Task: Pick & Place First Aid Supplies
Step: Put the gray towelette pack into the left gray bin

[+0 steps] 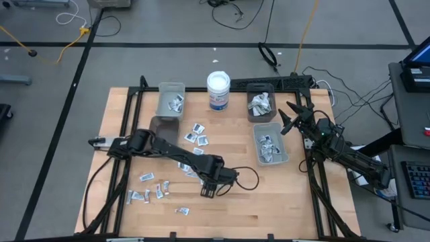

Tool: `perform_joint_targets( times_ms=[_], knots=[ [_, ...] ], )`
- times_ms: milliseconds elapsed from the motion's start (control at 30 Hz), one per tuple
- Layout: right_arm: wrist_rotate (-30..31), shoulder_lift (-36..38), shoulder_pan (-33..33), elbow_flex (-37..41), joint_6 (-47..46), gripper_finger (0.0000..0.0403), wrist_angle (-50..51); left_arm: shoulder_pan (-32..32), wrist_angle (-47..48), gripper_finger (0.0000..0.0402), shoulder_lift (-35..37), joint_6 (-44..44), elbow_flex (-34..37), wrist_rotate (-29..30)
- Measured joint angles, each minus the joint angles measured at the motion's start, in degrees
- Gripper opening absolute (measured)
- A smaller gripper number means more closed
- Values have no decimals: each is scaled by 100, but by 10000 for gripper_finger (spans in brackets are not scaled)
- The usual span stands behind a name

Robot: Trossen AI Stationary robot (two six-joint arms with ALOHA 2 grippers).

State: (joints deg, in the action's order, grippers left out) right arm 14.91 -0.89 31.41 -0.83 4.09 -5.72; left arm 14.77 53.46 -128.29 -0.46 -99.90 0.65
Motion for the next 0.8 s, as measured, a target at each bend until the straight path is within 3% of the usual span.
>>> perform_joint_targets(
  times_ms=[167, 467, 800],
  knots=[
    [0, 0, 0, 0, 1, 238, 12, 34, -136, 179, -44, 80, 0, -56],
    [1, 0, -1, 0, 0, 238, 0, 36, -114, 13, -44, 52, 0, -82],
    [-1, 0, -1, -1, 1, 238, 0, -217, 81, 6, 362, -202, 25, -194]
  ],
)
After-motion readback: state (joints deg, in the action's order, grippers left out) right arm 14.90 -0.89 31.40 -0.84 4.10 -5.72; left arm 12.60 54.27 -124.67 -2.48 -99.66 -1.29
